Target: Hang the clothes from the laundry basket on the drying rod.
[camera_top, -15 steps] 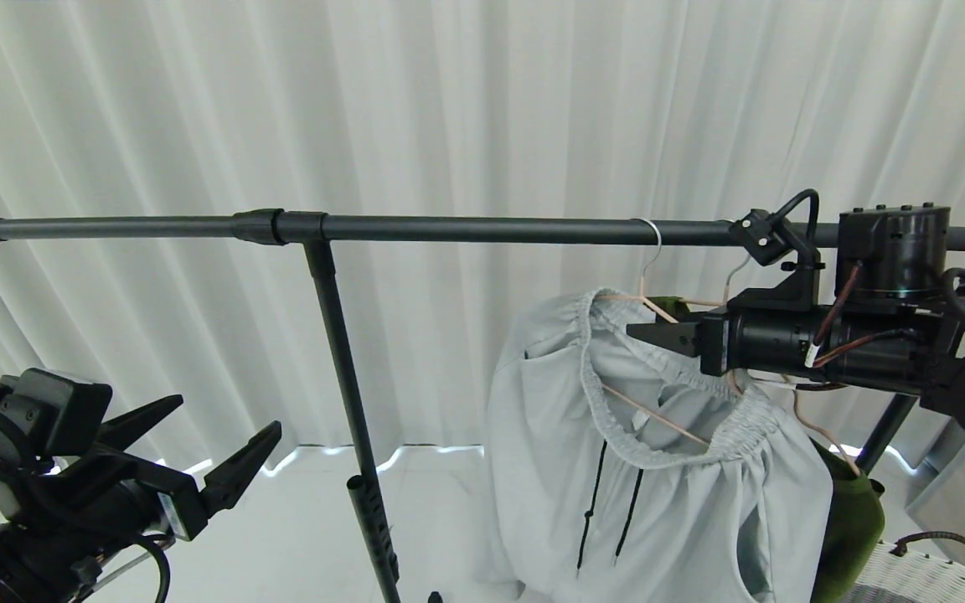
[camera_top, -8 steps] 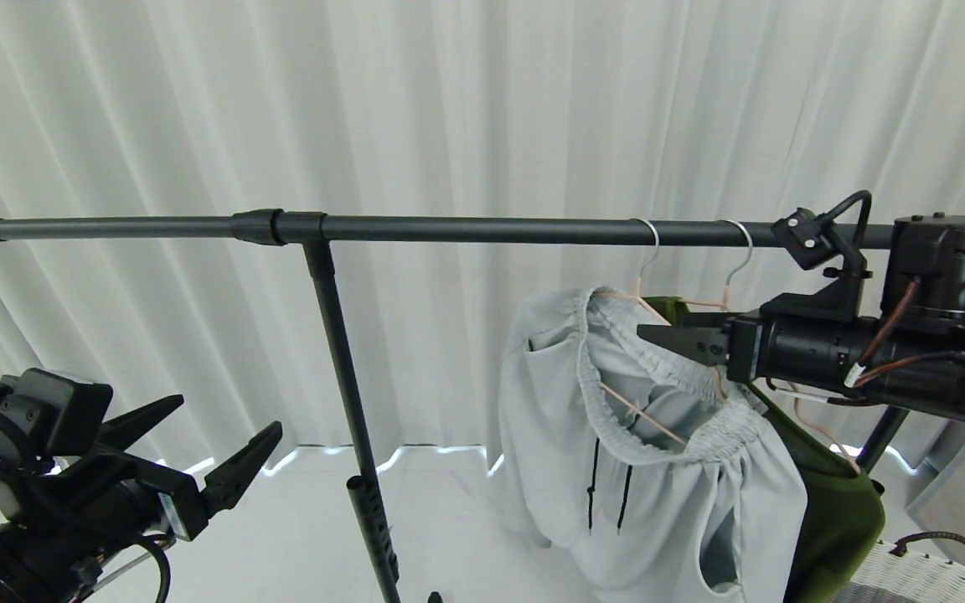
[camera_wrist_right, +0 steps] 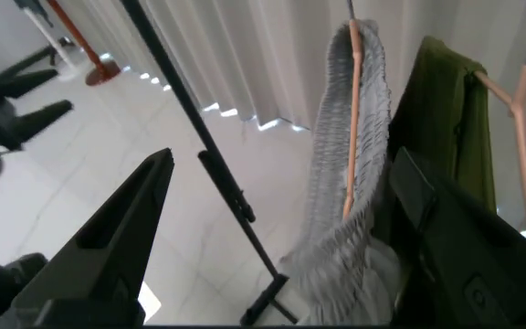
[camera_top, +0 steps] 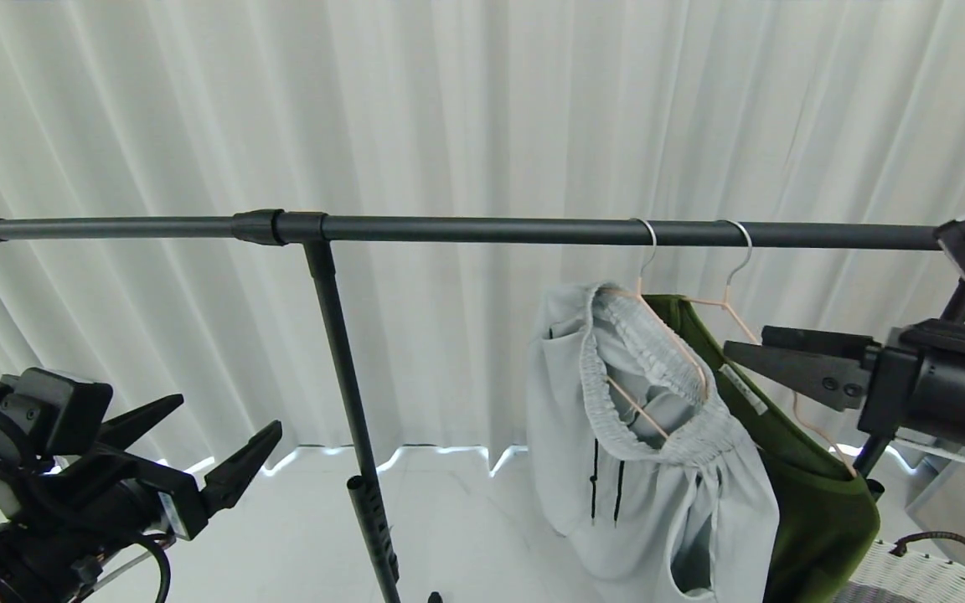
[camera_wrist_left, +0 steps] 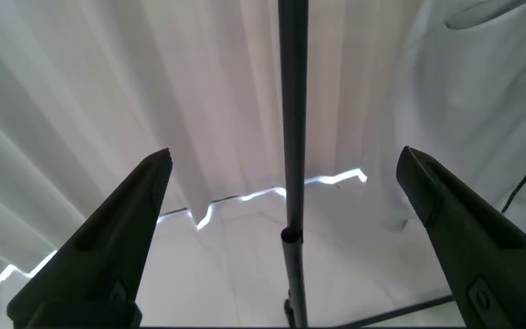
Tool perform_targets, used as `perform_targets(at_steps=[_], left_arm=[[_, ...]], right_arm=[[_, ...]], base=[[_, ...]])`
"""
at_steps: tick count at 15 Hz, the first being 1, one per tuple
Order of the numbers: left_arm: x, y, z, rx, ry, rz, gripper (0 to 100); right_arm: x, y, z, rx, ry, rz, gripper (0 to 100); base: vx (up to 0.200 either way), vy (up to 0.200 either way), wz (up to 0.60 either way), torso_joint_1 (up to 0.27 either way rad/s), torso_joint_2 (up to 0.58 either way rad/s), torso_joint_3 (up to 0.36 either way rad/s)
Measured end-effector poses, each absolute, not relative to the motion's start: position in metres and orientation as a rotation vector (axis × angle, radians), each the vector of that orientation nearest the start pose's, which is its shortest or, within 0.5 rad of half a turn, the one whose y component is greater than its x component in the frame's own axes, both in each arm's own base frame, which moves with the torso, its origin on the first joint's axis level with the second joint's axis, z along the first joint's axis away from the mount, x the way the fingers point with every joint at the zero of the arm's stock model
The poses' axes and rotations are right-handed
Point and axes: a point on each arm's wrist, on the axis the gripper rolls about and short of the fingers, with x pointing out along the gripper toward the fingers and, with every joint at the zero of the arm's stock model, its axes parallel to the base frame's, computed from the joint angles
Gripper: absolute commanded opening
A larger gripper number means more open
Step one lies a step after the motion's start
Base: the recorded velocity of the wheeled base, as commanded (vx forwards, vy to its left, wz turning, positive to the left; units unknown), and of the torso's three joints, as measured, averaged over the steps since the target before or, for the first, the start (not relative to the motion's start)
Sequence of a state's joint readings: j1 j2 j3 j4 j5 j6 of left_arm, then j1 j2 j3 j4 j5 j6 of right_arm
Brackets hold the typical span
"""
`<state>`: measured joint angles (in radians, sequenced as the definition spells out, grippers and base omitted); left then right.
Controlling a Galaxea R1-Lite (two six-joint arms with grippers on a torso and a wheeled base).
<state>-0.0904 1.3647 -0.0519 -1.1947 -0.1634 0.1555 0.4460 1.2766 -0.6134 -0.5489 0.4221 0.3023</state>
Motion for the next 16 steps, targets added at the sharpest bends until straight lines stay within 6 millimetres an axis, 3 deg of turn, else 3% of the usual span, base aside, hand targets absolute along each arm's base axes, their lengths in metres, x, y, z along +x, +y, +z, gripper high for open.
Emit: perform_targets(at_steps=[5, 7, 11, 16], left_arm=[[0.157, -0.017, 0.132, 0.151, 0.100, -0.256, 100], [0.158, -0.016, 0.133, 0.154, 0.098, -0.218, 100], [0.164, -0.009, 0.141, 0.161, 0.078, -0.032, 100], [0.165, -0.009, 0.140, 0.162, 0.082, -0.017, 100]], right_arm=[[0.122, 0.044, 0.208, 0.328, 0.254, 0.687, 100], [0.112, 0.035, 0.205, 0.303, 0.233, 0.639, 100], [0.109, 0.019, 0.200, 0.229, 0.239, 0.510, 100], [0.120, 0.011, 0.196, 0.133, 0.249, 0.409, 100]], base=[[0.000, 0.000, 0.00, 0.000, 0.00, 0.000], [0.000, 0.000, 0.00, 0.000, 0.00, 0.000], [0.000, 0.000, 0.00, 0.000, 0.00, 0.000], [0.000, 0.000, 0.00, 0.000, 0.00, 0.000]])
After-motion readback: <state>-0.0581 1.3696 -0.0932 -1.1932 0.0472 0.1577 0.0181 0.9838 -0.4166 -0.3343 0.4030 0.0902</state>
